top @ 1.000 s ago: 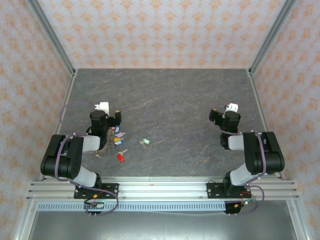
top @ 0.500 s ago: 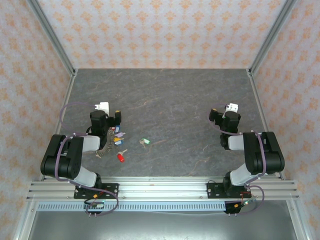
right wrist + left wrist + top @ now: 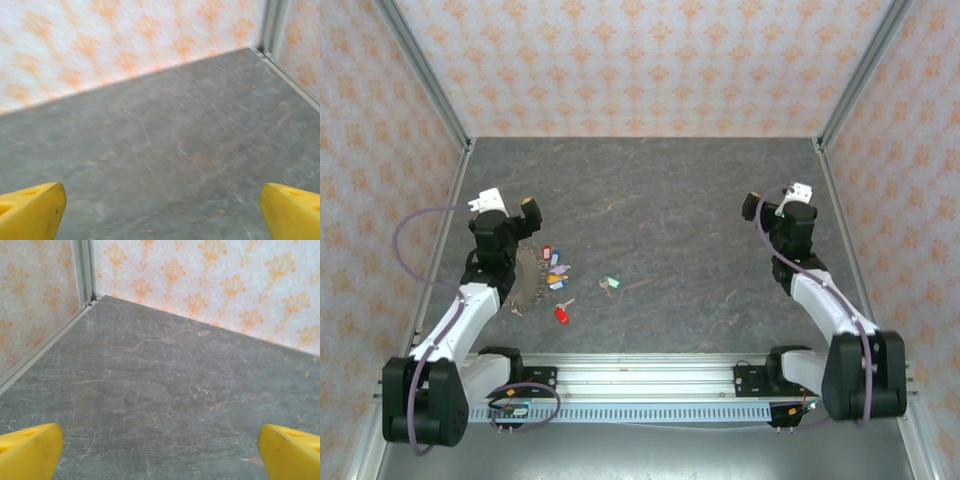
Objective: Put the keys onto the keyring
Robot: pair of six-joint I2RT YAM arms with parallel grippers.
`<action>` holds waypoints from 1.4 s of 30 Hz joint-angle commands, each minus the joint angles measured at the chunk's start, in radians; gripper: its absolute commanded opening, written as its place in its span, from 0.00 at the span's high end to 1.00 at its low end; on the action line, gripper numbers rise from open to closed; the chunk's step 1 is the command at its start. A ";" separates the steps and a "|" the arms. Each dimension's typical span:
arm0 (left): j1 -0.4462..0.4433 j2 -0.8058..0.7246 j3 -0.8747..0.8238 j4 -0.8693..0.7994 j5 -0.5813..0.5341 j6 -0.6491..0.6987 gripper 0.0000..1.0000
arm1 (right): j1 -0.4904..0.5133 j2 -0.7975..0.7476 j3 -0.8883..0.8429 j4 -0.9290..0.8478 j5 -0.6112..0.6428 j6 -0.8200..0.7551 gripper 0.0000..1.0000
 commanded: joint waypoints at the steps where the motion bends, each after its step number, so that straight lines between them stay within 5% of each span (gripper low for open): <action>1: 0.006 -0.063 0.065 -0.278 -0.031 -0.179 0.00 | -0.002 -0.073 0.000 -0.239 -0.166 0.149 0.01; 7: 0.006 -0.151 -0.003 -0.320 0.101 -0.329 0.00 | -0.001 -0.097 -0.055 -0.208 -0.358 0.336 0.01; 13: -0.006 -0.073 0.009 -0.409 0.318 -0.377 0.02 | 0.000 -0.032 -0.136 0.012 -0.568 0.568 0.01; 17: -0.059 -0.028 0.009 -0.460 0.362 -0.376 0.07 | 0.042 0.038 -0.062 -0.115 -0.658 0.530 0.01; 26: -0.159 0.036 -0.016 -0.514 0.261 -0.419 0.13 | 0.218 0.097 -0.020 -0.220 -0.561 0.445 0.23; 34: -0.163 0.144 0.035 -0.585 0.022 -0.408 0.16 | 0.350 0.146 0.013 -0.221 -0.498 0.449 0.28; 42: -0.159 0.349 0.099 -0.541 0.002 -0.405 0.17 | 0.404 0.175 0.020 -0.197 -0.475 0.477 0.28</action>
